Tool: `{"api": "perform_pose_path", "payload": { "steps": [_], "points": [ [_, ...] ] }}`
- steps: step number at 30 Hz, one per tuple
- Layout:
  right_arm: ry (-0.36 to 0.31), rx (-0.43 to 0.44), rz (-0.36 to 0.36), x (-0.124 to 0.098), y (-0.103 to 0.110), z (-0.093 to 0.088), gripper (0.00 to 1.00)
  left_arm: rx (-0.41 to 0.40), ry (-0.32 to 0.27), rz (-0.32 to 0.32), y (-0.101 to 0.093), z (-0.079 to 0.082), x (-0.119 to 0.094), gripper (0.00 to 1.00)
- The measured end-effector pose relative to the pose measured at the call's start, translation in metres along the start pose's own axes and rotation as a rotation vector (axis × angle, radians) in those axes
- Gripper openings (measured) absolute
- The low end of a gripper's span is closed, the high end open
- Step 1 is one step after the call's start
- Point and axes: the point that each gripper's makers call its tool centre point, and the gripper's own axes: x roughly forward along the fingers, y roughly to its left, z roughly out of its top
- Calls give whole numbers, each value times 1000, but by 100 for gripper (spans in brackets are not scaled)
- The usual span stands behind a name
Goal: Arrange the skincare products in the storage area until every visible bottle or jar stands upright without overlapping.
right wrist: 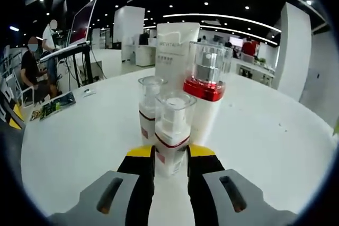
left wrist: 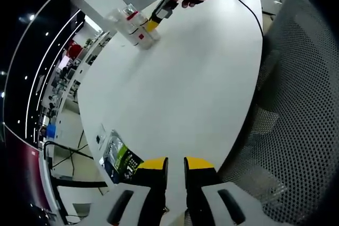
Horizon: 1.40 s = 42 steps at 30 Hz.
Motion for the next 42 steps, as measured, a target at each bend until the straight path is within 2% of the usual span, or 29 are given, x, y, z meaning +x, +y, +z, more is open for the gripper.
{"api": "perform_pose_path", "payload": {
  "steps": [9,21,27,31,37,40,42],
  "points": [
    [3,53,-10,-7,1,-3,23,0,0,1,0,0,0,13],
    [23,29,-32,-9,-6,-5,20,-4,-1,7,2,0,-1,13],
    [19,45,-30,-16,-4,-2,23,-7,-2,12,3,-1,-1,13],
    [-4,84,-28,-28,0,1,27,-11,-1,12,4,-1,-1,13],
    [-59,160,-30,-59,9,9,31,-30,-22,14,5,3,-1,13],
    [-82,180,-5,-79,28,11,32,-48,-35,12,7,4,-1,13],
    [-98,194,29,-90,45,13,37,-118,-58,34,13,6,-4,13]
  ]
}}
